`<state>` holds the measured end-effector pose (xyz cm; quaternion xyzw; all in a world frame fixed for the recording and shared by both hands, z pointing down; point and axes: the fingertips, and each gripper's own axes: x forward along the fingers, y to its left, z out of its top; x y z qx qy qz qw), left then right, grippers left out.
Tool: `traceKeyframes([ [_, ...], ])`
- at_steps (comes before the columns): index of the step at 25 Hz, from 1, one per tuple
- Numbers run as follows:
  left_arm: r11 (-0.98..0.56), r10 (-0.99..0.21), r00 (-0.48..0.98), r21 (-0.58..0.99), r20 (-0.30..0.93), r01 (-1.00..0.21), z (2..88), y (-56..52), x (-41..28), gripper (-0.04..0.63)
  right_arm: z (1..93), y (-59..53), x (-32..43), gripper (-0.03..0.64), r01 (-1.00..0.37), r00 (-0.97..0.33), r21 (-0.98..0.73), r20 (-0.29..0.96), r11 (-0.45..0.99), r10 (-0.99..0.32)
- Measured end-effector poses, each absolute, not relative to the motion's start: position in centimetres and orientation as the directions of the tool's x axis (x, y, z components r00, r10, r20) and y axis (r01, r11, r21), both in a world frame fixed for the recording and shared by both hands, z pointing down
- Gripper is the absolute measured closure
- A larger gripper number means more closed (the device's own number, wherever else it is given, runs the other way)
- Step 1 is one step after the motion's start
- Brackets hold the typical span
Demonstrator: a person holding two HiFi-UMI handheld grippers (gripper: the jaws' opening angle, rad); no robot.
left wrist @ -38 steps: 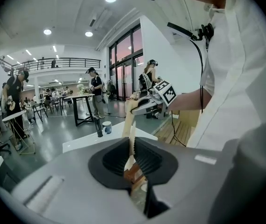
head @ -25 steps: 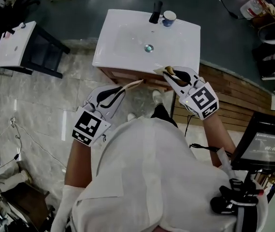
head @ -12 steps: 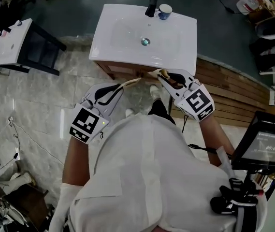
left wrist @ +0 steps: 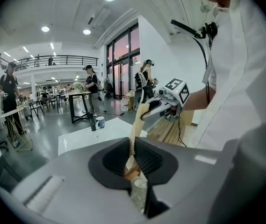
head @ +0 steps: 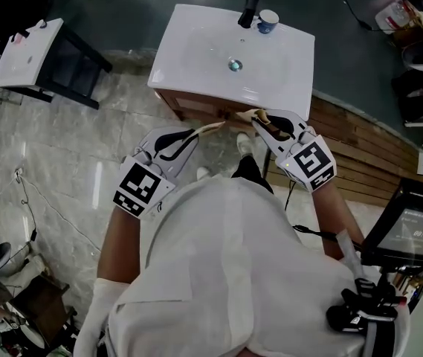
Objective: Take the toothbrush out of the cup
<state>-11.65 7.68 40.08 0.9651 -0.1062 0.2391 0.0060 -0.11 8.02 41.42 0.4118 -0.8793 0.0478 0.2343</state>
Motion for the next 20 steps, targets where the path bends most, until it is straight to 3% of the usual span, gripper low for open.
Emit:
traceKeyframes([
  [20, -0.978, -0.199, 0.865, -0.035, 0.462, -0.206, 40.43, 7.85, -11.69, 0.561, 41.87, 7.99, 0.07, 0.589, -0.741, -0.54, 0.128, 0.47, 0.659, -0.698],
])
